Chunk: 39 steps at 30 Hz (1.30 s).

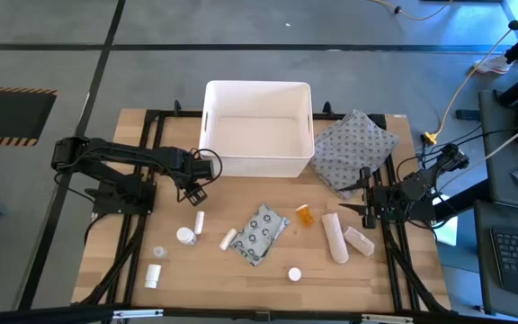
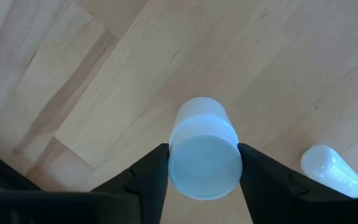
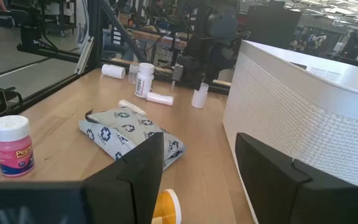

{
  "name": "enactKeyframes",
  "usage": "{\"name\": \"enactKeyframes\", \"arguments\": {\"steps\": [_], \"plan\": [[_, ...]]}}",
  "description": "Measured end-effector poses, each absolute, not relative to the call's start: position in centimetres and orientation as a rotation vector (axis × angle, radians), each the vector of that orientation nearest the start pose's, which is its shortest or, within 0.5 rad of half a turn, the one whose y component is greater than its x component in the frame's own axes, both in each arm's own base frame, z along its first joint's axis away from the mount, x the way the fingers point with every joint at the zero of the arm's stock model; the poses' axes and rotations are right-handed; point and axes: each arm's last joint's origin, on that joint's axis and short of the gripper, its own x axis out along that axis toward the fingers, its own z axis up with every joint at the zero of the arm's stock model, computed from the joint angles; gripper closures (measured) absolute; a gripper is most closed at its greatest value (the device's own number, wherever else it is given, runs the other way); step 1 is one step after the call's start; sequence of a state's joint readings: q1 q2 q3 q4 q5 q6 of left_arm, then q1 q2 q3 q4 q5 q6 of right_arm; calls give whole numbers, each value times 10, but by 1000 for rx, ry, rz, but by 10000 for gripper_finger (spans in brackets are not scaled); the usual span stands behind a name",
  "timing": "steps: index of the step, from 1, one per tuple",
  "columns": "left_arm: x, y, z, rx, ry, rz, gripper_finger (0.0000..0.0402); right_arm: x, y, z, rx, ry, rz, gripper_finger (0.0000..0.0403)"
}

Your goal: Pick & place medical supplies in basket/bin

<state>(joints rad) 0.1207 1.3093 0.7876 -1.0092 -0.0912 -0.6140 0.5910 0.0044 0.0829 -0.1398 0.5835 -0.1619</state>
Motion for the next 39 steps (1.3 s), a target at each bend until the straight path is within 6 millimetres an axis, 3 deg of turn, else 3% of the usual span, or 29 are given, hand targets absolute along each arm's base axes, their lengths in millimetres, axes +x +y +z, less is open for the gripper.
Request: {"name": "enactKeyframes", "arguments": {"steps": [6,11,18,24,28,33,39], "plan": [[194,23,197,-531,1451,526,241,81,35,178,-197,51,12,201],[189,15,225,-570,1415,424,234,81,35,177,-200,56,12,201],[176,7,291,-553,1211,288,241,81,35,177,-201,58,12,201],[166,6,360,-391,818,222,234,81,35,177,-203,58,12,201],[165,12,397,-268,585,269,233,81,35,177,-203,58,12,201],[180,26,422,-135,495,370,232,81,35,177,-204,56,12,201],[221,59,433,-57,582,422,232,81,35,177,-204,56,12,201]]}}
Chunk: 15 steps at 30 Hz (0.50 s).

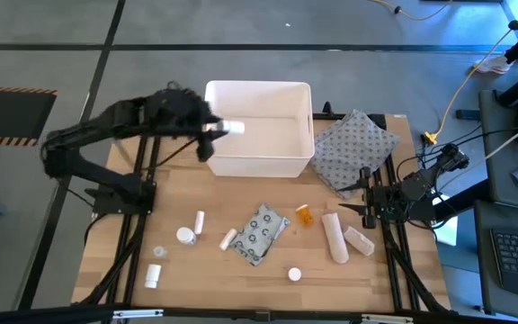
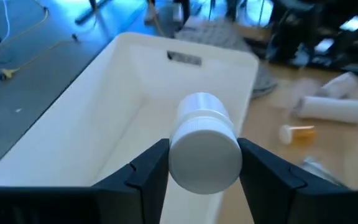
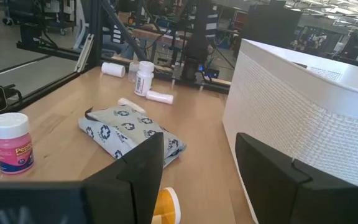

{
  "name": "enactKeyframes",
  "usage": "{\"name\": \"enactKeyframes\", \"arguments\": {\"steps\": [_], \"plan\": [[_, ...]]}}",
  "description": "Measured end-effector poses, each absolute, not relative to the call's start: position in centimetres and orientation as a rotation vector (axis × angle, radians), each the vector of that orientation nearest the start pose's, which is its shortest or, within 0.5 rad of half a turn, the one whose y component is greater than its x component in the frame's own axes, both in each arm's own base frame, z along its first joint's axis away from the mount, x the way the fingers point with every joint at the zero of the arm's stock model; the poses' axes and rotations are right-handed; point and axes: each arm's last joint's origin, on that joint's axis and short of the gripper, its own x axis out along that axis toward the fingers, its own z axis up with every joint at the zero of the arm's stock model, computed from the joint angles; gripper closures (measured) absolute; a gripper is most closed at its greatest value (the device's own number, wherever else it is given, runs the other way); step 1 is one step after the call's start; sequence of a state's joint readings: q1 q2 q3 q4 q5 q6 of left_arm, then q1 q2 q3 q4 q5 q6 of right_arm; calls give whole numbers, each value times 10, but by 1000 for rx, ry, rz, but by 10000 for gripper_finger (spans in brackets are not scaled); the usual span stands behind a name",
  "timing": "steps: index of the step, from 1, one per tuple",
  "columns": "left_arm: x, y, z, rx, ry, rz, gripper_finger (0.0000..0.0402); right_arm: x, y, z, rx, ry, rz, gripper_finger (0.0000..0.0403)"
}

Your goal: Pick & place medical supplies in basket/bin

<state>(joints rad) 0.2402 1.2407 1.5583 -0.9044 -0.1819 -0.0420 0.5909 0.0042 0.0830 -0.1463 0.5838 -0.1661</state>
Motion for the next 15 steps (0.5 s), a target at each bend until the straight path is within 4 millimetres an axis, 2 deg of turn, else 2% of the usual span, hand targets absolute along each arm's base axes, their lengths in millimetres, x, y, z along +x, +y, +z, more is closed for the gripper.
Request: {"name": "enactKeyframes", "arguments": {"steps": [4,8,11,15], "plan": [[252,94,432,-44,689,470,231,81,35,177,-204,56,12,201],[281,132,417,-44,817,519,231,81,35,177,-204,56,12,201],[300,158,392,-57,935,493,231,81,35,177,-204,56,12,201],[318,188,349,-99,1089,400,231,81,35,177,-204,56,12,201]]}}
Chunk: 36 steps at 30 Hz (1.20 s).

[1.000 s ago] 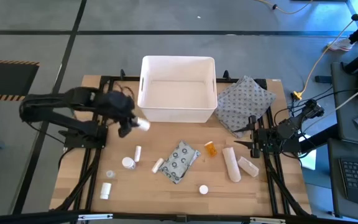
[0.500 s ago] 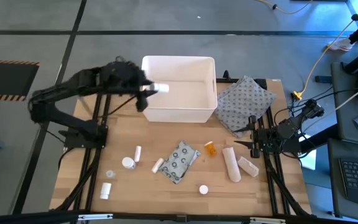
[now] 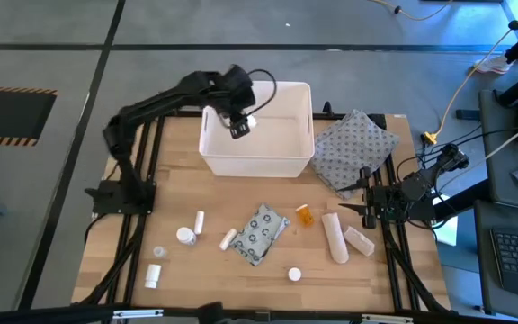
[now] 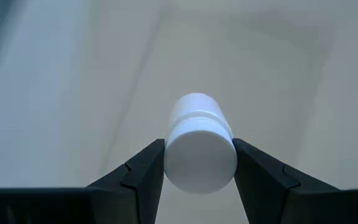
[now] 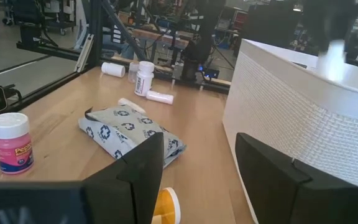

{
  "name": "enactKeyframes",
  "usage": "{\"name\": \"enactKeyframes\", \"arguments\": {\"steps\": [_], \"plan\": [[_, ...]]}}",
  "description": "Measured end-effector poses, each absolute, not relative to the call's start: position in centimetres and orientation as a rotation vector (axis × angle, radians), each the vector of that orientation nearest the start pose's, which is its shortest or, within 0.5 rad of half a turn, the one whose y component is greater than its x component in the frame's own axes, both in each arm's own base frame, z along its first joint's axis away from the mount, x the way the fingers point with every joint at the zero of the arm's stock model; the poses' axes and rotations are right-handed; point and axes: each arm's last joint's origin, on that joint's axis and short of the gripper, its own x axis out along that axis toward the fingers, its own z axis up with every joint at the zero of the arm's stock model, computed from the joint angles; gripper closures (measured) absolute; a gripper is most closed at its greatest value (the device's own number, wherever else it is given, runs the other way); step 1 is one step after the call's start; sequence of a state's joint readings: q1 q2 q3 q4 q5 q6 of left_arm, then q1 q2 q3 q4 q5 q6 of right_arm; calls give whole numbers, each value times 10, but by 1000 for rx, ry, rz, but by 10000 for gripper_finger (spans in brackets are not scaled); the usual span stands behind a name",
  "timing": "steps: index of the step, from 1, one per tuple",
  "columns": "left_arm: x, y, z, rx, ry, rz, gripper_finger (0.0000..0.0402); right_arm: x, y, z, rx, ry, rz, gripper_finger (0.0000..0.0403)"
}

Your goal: Pick & place medical supplies in basket/bin

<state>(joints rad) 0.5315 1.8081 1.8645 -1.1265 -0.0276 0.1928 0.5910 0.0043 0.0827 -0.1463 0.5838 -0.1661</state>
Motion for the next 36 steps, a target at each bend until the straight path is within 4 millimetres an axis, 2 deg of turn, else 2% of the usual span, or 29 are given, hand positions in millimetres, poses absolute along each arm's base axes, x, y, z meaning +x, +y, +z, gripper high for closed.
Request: {"name": "enactKeyframes", "arguments": {"steps": [6,13,23,31,36], "plan": [[333,216,292,-126,1304,358,231,81,35,177,-204,56,12,201],[338,241,259,-161,1363,398,231,81,35,177,-205,58,12,201],[329,265,232,-232,1448,453,231,81,35,177,-206,59,12,201],[327,271,226,-258,1457,471,229,81,35,177,-206,60,12,201],[327,270,226,-258,1457,470,212,81,35,177,-206,59,12,201]]}}
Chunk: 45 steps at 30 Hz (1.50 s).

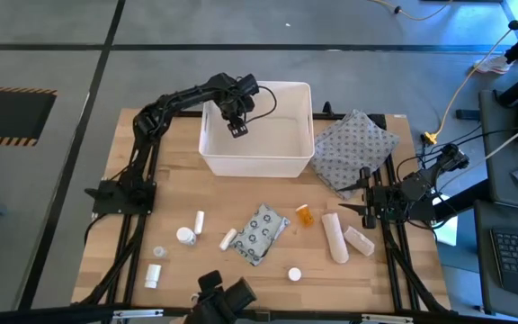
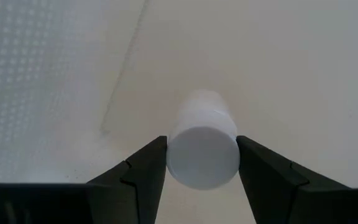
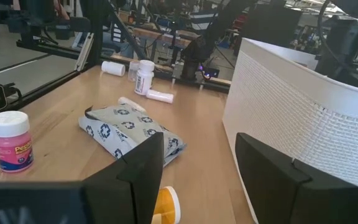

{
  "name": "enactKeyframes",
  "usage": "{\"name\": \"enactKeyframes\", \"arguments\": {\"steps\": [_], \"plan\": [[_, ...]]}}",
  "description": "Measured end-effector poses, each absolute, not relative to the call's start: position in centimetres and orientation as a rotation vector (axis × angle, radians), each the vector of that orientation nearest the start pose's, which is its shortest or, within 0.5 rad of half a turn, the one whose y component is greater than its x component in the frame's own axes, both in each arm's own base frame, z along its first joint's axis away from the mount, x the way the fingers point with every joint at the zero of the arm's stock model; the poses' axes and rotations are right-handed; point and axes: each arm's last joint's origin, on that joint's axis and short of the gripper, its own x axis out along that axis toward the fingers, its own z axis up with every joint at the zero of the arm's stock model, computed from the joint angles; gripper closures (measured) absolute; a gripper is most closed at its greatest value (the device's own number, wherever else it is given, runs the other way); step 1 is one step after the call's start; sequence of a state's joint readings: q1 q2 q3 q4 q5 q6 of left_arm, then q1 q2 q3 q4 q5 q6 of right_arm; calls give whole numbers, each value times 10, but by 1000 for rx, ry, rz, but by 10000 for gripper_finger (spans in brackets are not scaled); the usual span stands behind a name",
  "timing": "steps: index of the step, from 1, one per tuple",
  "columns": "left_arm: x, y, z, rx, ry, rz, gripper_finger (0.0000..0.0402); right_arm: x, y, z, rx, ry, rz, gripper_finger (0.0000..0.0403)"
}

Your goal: Pick & place medical supplies in basket/bin

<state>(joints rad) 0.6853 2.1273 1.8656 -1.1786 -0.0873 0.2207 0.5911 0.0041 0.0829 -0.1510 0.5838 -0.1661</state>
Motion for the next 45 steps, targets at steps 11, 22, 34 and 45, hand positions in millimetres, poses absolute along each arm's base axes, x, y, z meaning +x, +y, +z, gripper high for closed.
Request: {"name": "enactKeyframes", "arguments": {"steps": [11,22,34,45], "plan": [[326,271,250,-215,1461,474,188,81,35,177,-206,60,12,201],[323,229,382,-47,1193,514,199,81,35,177,-205,62,12,201],[255,100,479,-28,969,384,199,81,35,176,-210,70,13,201],[231,4,466,-8,1007,92,200,81,35,176,-205,69,13,201]]}}
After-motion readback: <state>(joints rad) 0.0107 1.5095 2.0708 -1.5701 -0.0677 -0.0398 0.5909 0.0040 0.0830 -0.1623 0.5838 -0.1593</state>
